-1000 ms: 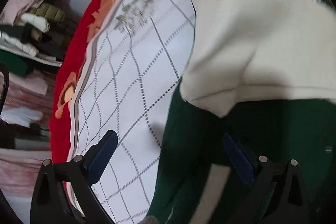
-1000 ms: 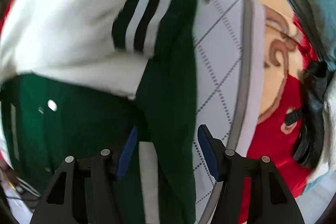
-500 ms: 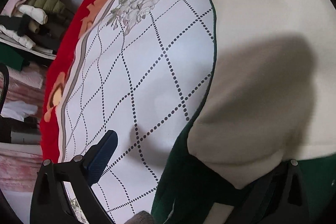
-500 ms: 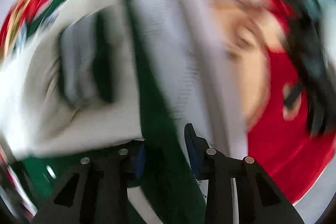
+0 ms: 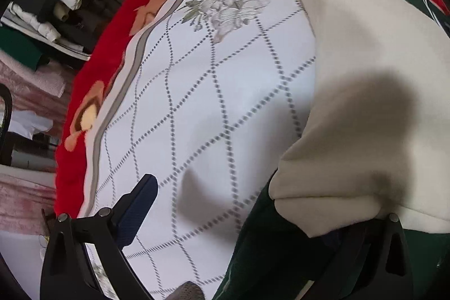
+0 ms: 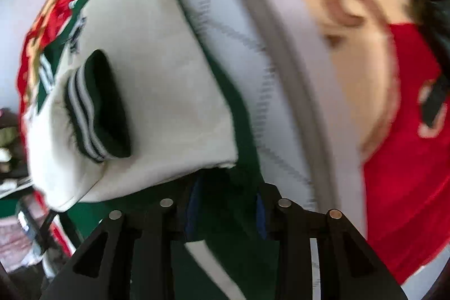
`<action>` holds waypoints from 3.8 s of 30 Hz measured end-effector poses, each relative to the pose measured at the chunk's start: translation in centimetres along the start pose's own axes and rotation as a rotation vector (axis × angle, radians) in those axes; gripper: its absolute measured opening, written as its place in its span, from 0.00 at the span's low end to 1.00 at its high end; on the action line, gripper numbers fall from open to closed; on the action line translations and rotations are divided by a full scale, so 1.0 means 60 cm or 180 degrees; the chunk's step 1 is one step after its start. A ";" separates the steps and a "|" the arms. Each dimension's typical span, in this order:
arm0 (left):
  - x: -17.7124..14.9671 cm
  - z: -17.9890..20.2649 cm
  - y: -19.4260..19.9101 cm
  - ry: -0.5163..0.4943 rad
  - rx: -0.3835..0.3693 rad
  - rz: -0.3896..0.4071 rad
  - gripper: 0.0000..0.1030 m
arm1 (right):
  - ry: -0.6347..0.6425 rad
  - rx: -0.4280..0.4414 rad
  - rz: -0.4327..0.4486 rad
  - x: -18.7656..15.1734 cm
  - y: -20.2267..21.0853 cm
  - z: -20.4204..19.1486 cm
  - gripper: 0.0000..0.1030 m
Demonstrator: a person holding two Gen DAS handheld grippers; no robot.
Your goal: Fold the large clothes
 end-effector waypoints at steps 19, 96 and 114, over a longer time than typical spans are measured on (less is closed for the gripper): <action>-0.219 -0.006 0.151 -0.0579 -0.0464 -0.0228 1.00 | 0.0344 0.0281 -0.0626 -0.192 0.033 -0.241 0.54; 0.022 -0.051 0.092 0.0208 -0.0356 0.0375 1.00 | -0.0431 0.0511 0.0259 -0.019 -0.040 -0.209 0.72; 0.167 0.060 -0.009 -0.0274 0.0030 0.0473 1.00 | -0.0662 -0.0726 0.0587 -0.021 0.028 -0.159 0.28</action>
Point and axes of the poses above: each gripper's, at about its wrist camera, not at the fingertips, and y roughly against the way its jaws point, z to its right, x to its top, the point moved 1 cm from there along -y, roughly the way its jaws point, and after that the axes turned 4 degrees about y, right-handed, at the moved point
